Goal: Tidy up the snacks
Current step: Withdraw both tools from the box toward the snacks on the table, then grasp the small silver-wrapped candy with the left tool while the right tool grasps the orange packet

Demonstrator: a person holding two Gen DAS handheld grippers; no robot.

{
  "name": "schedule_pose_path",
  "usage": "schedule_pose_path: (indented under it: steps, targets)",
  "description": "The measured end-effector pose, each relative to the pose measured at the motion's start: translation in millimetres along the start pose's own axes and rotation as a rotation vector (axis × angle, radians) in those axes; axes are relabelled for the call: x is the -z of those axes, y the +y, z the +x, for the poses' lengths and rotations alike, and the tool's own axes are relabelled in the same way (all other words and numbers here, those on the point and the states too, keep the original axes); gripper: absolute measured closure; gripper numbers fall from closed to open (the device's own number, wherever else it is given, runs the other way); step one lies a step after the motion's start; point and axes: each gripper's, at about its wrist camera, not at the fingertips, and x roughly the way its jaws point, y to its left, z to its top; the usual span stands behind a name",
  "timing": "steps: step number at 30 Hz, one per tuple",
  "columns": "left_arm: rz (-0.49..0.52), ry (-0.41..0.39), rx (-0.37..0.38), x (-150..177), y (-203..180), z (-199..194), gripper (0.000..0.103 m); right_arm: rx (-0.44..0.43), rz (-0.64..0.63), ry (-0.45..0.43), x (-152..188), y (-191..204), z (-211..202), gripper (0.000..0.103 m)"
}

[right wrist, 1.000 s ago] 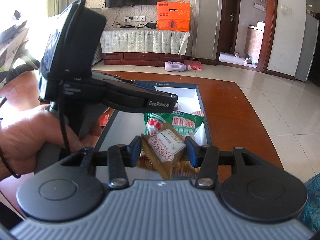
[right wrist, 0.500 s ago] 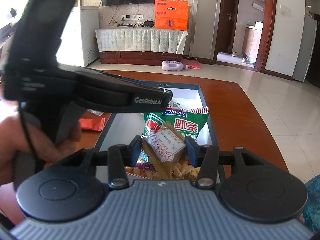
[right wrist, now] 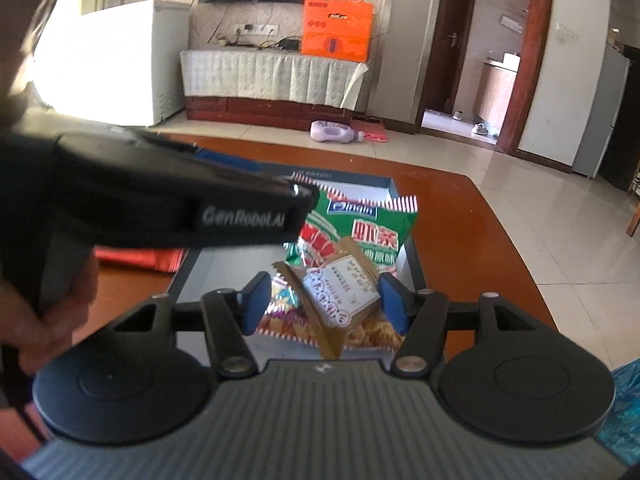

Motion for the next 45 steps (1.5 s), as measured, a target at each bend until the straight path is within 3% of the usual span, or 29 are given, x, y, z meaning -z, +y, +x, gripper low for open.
schedule_pose_path:
  steps: [9,11,17,22,32,35,39,45]
  targets:
    - [-0.029,0.009,-0.015,10.9,4.6,-19.2,0.052,0.000,0.076,-0.021,3.9,-12.1,-22.2,0.041]
    - [-0.032,-0.001,-0.026,14.2,1.7,-27.2,0.052,0.013,0.084,-0.033,4.7,-11.8,-27.4,0.031]
    - [-0.032,-0.048,-0.091,25.4,8.9,-62.7,0.052,0.014,0.133,-0.097,-2.1,-6.7,-41.1,0.030]
    - [-0.140,-0.056,-0.148,42.6,42.6,-101.3,0.052,-0.045,0.137,-0.143,-14.2,10.6,-44.9,0.030]
    - [-0.242,-0.037,-0.355,92.8,92.9,-165.5,0.052,-0.195,0.072,-0.169,-32.9,62.1,-38.2,0.031]
    - [-0.258,0.001,-0.390,108.6,102.2,-171.7,0.052,-0.224,0.053,-0.166,-35.1,74.0,-37.2,0.031]
    - [-0.258,0.046,-0.416,117.6,118.5,-173.0,0.053,-0.245,0.017,-0.156,-35.4,86.6,-34.0,0.031]
    - [-0.261,0.094,-0.383,117.9,129.8,-160.2,0.053,-0.277,0.011,-0.148,-39.0,98.1,-23.7,0.031]
